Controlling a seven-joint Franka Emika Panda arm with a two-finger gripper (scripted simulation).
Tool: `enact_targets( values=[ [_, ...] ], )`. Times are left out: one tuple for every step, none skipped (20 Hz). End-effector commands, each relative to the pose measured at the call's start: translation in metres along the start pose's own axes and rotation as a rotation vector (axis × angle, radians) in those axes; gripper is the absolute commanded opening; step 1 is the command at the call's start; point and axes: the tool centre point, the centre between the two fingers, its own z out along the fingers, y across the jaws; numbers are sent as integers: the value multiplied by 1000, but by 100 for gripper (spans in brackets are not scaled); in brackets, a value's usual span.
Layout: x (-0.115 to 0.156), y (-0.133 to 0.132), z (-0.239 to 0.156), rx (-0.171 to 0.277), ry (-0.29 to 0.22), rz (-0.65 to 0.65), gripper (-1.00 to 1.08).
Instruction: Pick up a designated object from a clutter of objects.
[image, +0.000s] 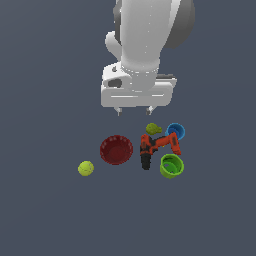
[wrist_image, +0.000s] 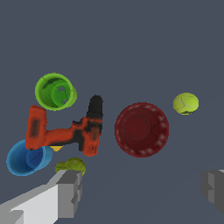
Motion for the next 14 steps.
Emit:
enact_targets(
  values=[
    [-1,-3,5,-1,0,-22,100],
    [-1,-5,7,-1,0,-35,100],
    [-1,-7,10,-1,1,-49,100],
    [-2,-9,14,-1,1,-65,100],
    [-2,-11,17,-2,2,-83,100],
    [-3,-14,21,-2,2,-102,100],
    [-4,-17,25,-2,3,-122,100],
    [-5,-20,30,-2,3,-145,100],
    [-6,-23,35,-3,4,-169,100],
    [-7,-26,40,-3,5,-195,100],
    [-8,-30,46,-3,5,-223,100],
    [-10,-34,51,-3,6,-252,100],
    [-12,-38,58,-3,7,-284,100],
    [-14,-43,64,-4,8,-317,100]
  ],
)
